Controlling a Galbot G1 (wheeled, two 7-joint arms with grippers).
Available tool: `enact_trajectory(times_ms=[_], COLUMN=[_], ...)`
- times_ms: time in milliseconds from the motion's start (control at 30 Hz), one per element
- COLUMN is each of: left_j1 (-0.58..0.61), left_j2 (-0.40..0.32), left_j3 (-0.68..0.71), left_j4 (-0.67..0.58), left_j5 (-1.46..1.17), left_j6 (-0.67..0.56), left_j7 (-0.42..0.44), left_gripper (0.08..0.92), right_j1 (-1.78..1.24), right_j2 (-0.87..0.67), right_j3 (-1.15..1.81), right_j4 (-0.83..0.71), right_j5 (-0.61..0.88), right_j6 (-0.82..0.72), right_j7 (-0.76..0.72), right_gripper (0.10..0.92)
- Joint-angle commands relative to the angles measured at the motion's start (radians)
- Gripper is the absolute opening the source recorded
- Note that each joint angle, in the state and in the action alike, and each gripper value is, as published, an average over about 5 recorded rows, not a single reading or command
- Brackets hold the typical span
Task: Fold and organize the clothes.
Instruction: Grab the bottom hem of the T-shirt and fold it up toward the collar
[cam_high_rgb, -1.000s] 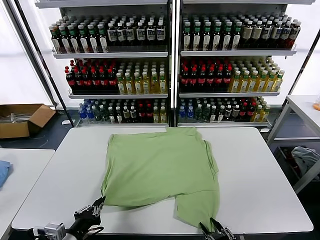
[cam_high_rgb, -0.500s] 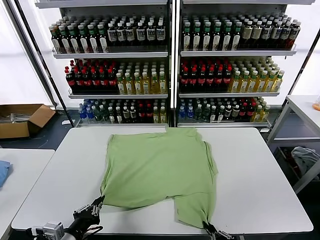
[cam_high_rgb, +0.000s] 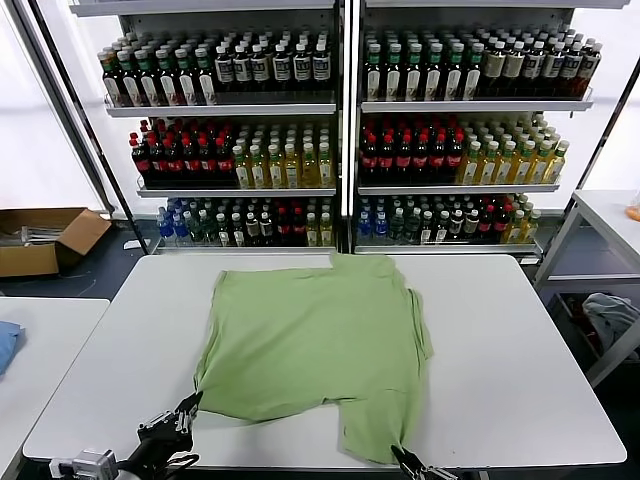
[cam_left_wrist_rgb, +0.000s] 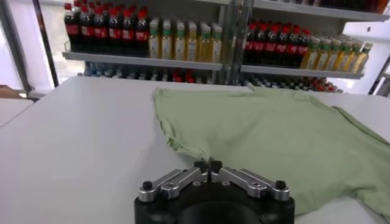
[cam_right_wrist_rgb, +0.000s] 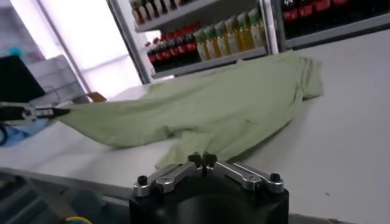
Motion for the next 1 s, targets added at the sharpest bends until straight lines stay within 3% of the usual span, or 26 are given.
enact_trajectory(times_ms=[33, 400, 767, 1000], left_j1=[0.053, 0.095, -0.177, -0.286], left_j2=[-0.017, -0.01, 0.105, 0.197], left_j3=[-0.017, -0.079, -0.044, -0.028], left_j4=[-0.039, -0.127, -0.014, 0.056], left_j5=[-0.001, -0.06, -0.219, -0.286], left_j6=[0.002, 0.023, 0.051, 0.051], left_j7=[0.001, -0.015, -0.051, -0.062], left_gripper=[0.087, 0.087, 0.087, 0.087], right_j1=[-0.038, -0.011, 0.292, 0.419], right_j2=[-0.006, 0.002, -0.027, -0.008], right_j3=[0.032, 0.031, 0.002, -0.008], right_j4=[0.004, -0.015, -0.09, -0.166], right_j5=[0.075, 0.158, 0.322, 0.423], right_j6=[0.057, 0.045, -0.048, -0.079], right_j7=[-0.123, -0.15, -0.101, -0.073], right_gripper=[0.11, 0.11, 0.11, 0.11])
